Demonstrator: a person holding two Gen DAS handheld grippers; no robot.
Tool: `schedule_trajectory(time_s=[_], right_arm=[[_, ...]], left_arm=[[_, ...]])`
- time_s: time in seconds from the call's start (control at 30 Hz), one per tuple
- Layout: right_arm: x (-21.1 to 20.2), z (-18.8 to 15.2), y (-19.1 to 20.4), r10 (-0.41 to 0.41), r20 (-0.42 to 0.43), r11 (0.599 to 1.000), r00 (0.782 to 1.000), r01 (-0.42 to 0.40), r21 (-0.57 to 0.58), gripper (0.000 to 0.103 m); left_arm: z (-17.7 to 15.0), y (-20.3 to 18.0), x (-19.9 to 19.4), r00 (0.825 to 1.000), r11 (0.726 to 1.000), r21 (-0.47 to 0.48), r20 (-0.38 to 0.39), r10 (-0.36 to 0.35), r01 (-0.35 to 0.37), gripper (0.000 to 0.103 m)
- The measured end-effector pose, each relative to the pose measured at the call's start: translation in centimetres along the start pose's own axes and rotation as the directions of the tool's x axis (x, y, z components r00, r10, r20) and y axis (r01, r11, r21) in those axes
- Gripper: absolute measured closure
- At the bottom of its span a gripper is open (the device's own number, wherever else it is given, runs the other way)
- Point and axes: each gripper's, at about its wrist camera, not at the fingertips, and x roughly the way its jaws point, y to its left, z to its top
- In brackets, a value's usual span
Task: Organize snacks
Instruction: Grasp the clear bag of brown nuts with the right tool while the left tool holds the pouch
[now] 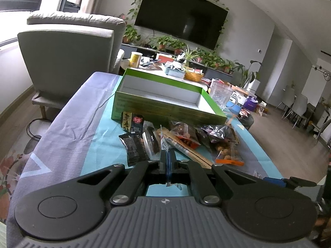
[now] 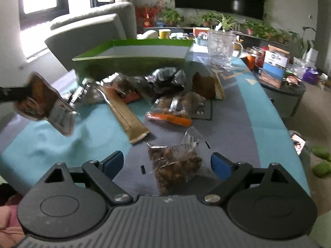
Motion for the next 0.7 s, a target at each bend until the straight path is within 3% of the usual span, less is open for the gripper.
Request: schedule_trajectory(time_s=[0.17, 0.27, 0.43, 0.63, 0.7], right_arm=[[-1.4, -0.9, 0.1, 0.016, 0.089, 0.983, 0.996, 0.000, -0.184, 0.000], [-0.7, -0.5, -1.3, 0.105, 0.053, 0.960, 0.993, -0.087, -0.267, 0.000], [2.2, 0.5, -2.9, 0.171, -0.074, 0.965, 0.983, -0.182, -0.189, 0.000], [2.5, -0.4, -1.2, 0.122, -0.040, 0.979, 0.992, -0.127, -0.158, 0.002], [2.0, -0.6, -1.1, 0.115, -0.025, 0.981, 0.993, -0.117, -0.154, 0.012]], left_arm=[[0.0, 0.0, -0.1, 1.000, 1.000, 0.001, -0.001, 0.003, -0.003, 0.102], [0.0, -0.1, 0.0, 1.000, 1.000, 0.003, -0.003, 0.007, -0.007, 0.102], [0.1, -0.4, 0.2, 1.000, 1.000, 0.012, -0.009, 0.010, -0.010, 0.102], [0.2, -0.4, 0.1, 1.000, 1.000, 0.011, -0.004, 0.008, -0.008, 0.102], [0.2, -0.5, 0.0, 1.000, 1.000, 0.010, 0.004, 0.003, -0.003, 0.102]])
